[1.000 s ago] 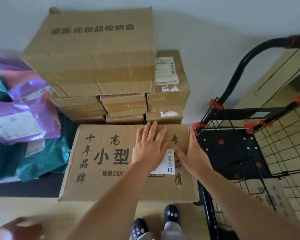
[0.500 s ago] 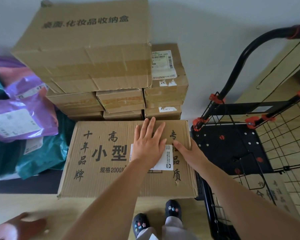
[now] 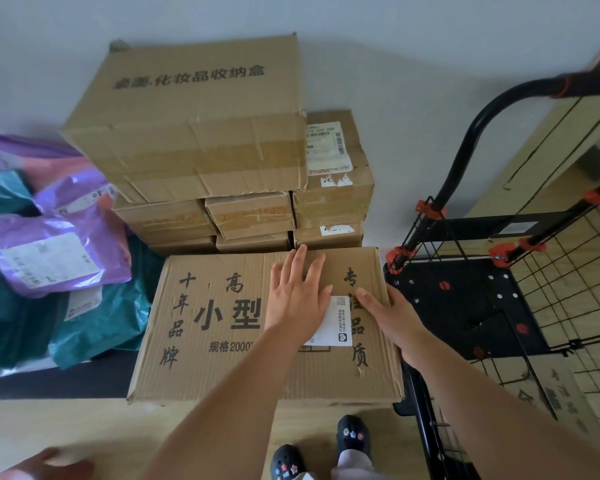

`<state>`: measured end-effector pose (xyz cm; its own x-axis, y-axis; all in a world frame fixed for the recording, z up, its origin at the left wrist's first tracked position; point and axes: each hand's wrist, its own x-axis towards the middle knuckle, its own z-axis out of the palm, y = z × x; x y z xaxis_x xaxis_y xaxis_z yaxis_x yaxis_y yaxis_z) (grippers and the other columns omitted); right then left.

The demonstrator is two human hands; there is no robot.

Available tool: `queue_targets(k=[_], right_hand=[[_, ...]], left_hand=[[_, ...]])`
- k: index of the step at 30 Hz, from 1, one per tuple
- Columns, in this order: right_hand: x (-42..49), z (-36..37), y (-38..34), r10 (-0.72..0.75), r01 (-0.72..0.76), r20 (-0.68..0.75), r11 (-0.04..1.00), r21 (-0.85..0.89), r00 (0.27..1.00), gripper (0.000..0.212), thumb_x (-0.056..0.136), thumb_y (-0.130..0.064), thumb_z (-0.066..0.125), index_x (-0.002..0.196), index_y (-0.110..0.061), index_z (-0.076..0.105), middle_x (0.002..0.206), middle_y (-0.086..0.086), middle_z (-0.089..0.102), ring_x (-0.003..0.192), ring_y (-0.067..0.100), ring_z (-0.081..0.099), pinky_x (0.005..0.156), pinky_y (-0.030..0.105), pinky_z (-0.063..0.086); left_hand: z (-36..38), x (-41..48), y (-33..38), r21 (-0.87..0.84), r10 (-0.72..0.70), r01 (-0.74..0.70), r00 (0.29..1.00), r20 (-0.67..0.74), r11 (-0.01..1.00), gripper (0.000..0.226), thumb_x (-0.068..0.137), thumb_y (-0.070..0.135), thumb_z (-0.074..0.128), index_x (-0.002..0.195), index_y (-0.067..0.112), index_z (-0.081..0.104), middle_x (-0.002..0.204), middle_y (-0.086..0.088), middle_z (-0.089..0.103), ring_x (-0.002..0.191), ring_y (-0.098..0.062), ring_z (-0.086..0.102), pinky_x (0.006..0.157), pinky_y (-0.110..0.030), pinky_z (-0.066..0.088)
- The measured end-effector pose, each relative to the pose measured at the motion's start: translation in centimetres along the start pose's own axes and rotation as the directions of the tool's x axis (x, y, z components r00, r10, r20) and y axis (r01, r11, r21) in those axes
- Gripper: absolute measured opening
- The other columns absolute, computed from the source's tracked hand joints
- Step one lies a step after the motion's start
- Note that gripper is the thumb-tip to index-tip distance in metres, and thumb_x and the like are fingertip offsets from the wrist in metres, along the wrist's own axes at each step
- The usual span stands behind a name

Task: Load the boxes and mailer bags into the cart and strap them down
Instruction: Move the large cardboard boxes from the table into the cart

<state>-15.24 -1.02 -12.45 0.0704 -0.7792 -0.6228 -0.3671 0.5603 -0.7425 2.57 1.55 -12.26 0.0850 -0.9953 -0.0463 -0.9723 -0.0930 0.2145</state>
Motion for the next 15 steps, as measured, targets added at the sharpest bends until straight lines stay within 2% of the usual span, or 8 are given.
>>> queue_targets(k=[5, 10, 15], right_hand=[[-1.1, -1.3, -0.3, 0.000, 0.000, -0.043, 1.000, 0.001, 0.999, 0.058, 0.085, -0.049, 0.067, 0.136, -0.027, 0.048, 0.105, 0.002, 0.069, 0.092, 0.022, 0.067, 0.077, 0.041, 0.055], [-2.9, -2.5, -0.1, 0.027, -0.020, -0.093, 0.997, 0.077, 0.995, 0.051, 0.086, -0.046, 0.068, 0.130, -0.026, 0.053, 0.097, 0.004, 0.070, 0.086, 0.022, 0.066, 0.060, 0.032, 0.047], [-4.4, -2.7, 0.5, 0.026, -0.015, -0.138, 0.997, 0.079, 0.990, 0.050, 0.085, -0.046, 0.068, 0.130, -0.027, 0.053, 0.099, 0.003, 0.069, 0.088, 0.022, 0.066, 0.065, 0.034, 0.049]], left_hand=[[-1.8, -0.7, -1.1, 0.002, -0.072, 0.072, 0.997, -0.038, 0.997, 0.057, 0.100, 0.047, 0.031, 0.152, 0.026, 0.018, 0.161, -0.007, 0.010, 0.148, -0.024, 0.009, 0.120, -0.049, 0.011], [-3.0, -1.9, -2.8, 0.032, -0.211, 0.215, 0.973, -0.090, 0.976, 0.061, 0.099, 0.051, 0.031, 0.151, 0.023, 0.020, 0.159, -0.007, 0.015, 0.147, -0.025, 0.015, 0.119, -0.048, 0.014], [-3.6, -2.5, -3.3, 0.035, -0.249, 0.256, 0.959, -0.136, 0.966, 0.059, 0.097, 0.053, 0.031, 0.148, 0.022, 0.026, 0.158, -0.007, 0.021, 0.145, -0.025, 0.018, 0.117, -0.048, 0.018]])
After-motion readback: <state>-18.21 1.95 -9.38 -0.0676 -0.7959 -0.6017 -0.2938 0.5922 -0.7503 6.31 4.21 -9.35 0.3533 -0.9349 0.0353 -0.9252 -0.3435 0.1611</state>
